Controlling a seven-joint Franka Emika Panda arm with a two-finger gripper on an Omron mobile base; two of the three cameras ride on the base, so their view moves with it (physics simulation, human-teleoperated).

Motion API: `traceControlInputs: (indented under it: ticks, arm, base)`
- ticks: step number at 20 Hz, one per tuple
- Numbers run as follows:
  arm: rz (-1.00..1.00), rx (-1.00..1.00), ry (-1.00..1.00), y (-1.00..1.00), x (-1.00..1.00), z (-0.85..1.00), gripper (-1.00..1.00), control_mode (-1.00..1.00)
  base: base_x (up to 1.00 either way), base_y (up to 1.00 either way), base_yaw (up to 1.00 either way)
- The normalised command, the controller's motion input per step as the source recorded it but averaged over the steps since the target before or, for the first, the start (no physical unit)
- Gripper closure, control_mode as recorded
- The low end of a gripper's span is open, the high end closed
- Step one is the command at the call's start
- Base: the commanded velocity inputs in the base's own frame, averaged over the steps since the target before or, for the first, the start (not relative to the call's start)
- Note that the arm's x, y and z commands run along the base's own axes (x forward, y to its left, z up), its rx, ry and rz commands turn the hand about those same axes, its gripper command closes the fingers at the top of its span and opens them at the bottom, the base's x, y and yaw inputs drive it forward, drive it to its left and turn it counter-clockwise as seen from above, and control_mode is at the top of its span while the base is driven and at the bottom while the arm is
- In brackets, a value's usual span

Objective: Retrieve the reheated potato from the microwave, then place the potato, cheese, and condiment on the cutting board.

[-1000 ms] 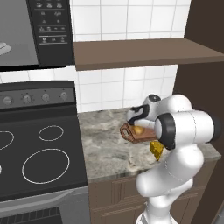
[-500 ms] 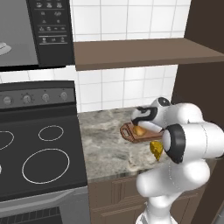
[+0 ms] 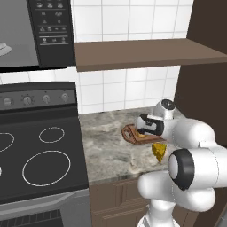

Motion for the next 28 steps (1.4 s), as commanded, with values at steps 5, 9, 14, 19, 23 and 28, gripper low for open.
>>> traceControlInputs:
  ticks: [5,9,14,19,23,28]
  arm:
    - [-0.17,0.00,0.14,-0.03,-0.36,0.28,-1.00,-1.00]
    - [-0.14,0.00,0.09,-0.12,-0.40,0.16,-1.00,-1.00]
    - [-0.11,0.00,0.10,-0.14,-0.35,0.17,-1.00,-1.00]
    - [-0.05,0.00,0.03,-0.20,-0.48,0.01,-1.00,-1.00]
    - [-0.05,0.00,0.04,-0.13,-0.41,-0.01,-1.00,-1.00]
    - [-0.04,0.00,0.07,-0.01,-0.35,0.00,-1.00,-1.00]
  base:
    - [0.00,0.00,0.00]
    - [0.00,0.00,0.00]
    - [0.00,0.00,0.00]
    - [0.00,0.00,0.00]
    - [0.00,0.00,0.00]
    - [0.00,0.00,0.00]
